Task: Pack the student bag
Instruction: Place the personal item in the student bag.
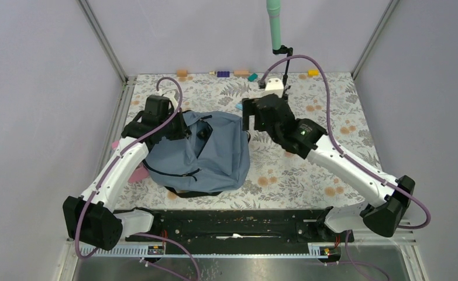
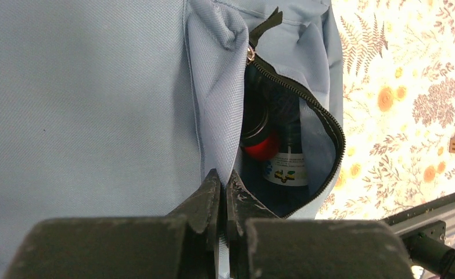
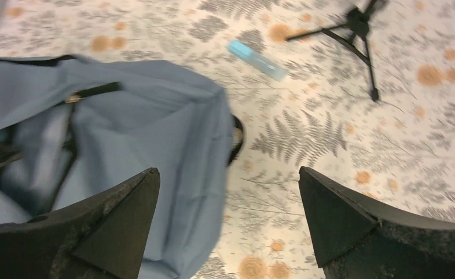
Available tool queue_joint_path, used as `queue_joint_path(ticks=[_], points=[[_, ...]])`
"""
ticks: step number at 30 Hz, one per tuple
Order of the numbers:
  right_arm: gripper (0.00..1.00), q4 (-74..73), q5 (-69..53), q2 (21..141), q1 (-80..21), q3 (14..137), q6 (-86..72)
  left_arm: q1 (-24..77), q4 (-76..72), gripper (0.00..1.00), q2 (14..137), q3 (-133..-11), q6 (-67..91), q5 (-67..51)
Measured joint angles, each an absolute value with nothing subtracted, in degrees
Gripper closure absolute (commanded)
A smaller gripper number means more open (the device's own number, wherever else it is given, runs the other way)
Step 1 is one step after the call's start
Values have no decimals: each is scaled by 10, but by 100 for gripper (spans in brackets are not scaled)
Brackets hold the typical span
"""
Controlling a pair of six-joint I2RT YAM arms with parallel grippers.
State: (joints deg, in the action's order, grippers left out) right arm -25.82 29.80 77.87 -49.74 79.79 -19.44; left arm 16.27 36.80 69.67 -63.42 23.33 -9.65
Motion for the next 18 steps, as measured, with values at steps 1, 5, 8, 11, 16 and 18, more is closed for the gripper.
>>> queue_joint_path(ticks=[1, 5, 8, 11, 16, 18], points=[[5, -264, 293, 777, -479, 791, -199, 158, 370, 100, 697, -635, 233, -95], [5, -286, 276, 790, -416, 777, -215, 140, 375, 100, 697, -638, 233, -92], [5, -288, 261, 832, -386, 783, -210, 123, 375, 100, 699, -638, 234, -97], [6, -291, 229, 902, -362, 813, -201, 107, 369, 100, 707, -638, 234, -107], [7, -295, 168, 1039, -315, 896, -179, 101, 355, 100, 714, -637, 231, -117], [7, -300, 148, 1090, -300, 938, -172, 101, 353, 100, 714, -636, 227, -117]])
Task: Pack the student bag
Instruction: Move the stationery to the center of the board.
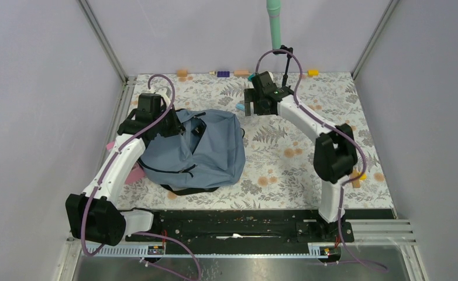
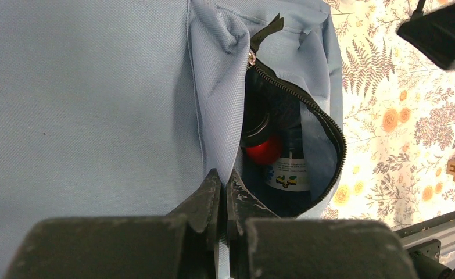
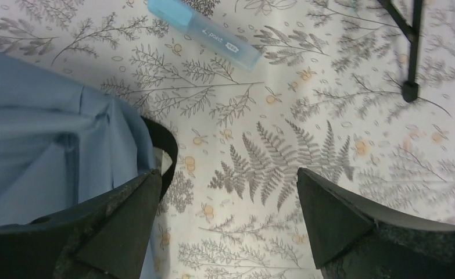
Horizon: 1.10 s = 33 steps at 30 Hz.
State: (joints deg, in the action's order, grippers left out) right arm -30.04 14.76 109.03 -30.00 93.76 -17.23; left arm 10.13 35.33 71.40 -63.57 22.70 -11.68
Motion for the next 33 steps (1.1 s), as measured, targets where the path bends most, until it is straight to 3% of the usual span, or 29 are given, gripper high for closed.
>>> queue_joint_path(ticks=[14, 33], points=[[3, -454, 19, 1439, -225, 1371, -101, 97, 345, 100, 717, -632, 222, -122], [15, -509, -91, 1494, -208, 1422, -155, 72, 336, 100, 717, -627, 230, -164]])
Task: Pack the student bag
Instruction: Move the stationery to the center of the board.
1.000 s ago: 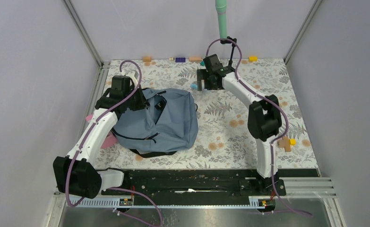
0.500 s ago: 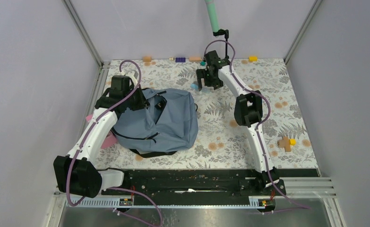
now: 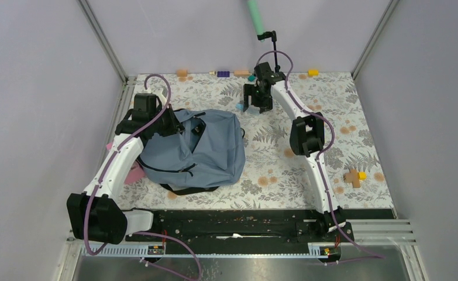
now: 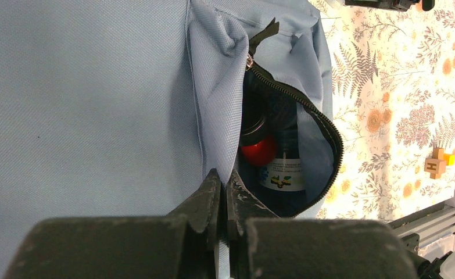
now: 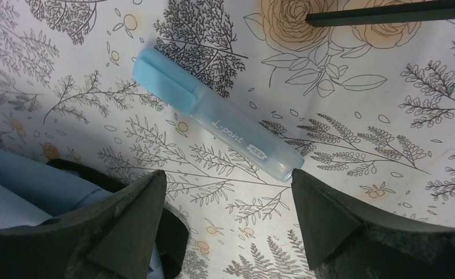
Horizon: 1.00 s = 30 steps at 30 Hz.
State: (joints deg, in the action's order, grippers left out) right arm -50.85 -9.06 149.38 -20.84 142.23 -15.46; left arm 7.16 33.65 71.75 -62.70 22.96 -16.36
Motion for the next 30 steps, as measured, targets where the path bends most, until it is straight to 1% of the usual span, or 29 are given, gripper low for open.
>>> queue_joint_path(ticks=[3, 4, 5, 6, 7, 12, 17, 19, 23, 30], points=[[15, -507, -87, 1500, -208, 1426, -181, 68, 333, 100, 717, -625, 230, -168], [12, -507, -85, 1501, -208, 1426, -188, 67, 333, 100, 717, -624, 232, -169], [6, -507, -84, 1501, -208, 1426, -195, 66, 333, 100, 717, -624, 234, -170], [4, -507, -82, 1501, -208, 1426, -205, 65, 332, 100, 717, -624, 235, -171], [3, -505, -81, 1501, -208, 1426, -215, 63, 332, 100, 717, -623, 236, -173], [7, -494, -67, 1501, -208, 1425, -260, 58, 329, 100, 717, -622, 240, -178], [8, -484, -50, 1501, -208, 1421, -292, 54, 328, 100, 717, -622, 240, -178], [8, -473, -47, 1496, -208, 1407, -297, 52, 327, 100, 717, -622, 241, -180], [13, -445, -52, 1479, -209, 1360, -303, 48, 325, 100, 717, -622, 246, -186], [13, -429, -48, 1463, -222, 1329, -305, 41, 324, 100, 717, -622, 252, -193]])
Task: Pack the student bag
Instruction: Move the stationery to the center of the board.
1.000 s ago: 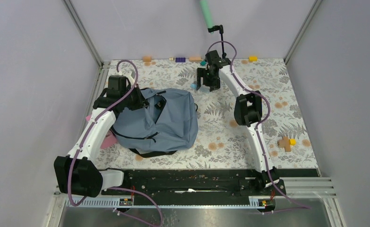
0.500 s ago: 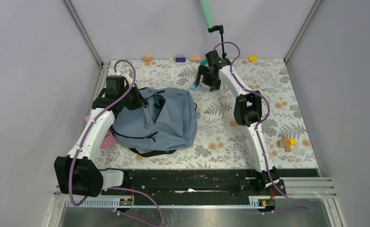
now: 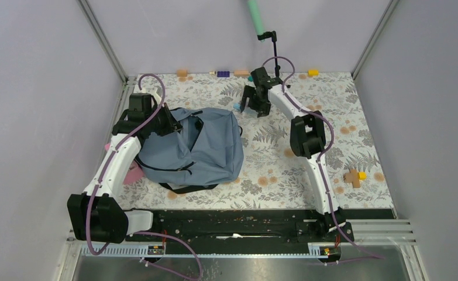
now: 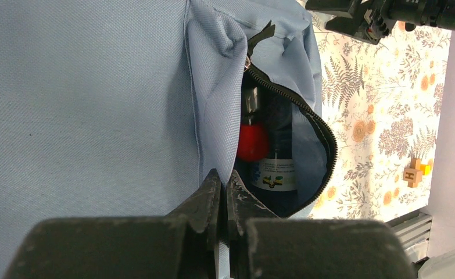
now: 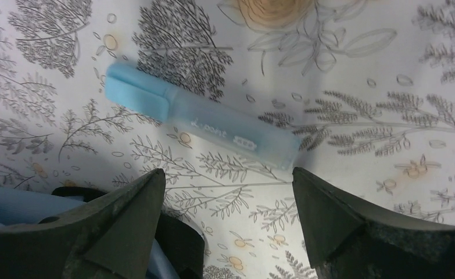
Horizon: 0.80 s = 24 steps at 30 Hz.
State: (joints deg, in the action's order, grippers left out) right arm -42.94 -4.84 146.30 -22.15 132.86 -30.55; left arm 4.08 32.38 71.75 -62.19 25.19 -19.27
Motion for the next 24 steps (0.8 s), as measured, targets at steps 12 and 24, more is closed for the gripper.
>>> queue_joint_path(ticks=[12, 24], points=[[8, -419, 73, 1394, -217, 1239, -394, 37, 311, 100, 717, -613, 256, -201], [10, -398, 2, 1477, -203, 1372, -449, 33, 308, 100, 717, -612, 266, -213]])
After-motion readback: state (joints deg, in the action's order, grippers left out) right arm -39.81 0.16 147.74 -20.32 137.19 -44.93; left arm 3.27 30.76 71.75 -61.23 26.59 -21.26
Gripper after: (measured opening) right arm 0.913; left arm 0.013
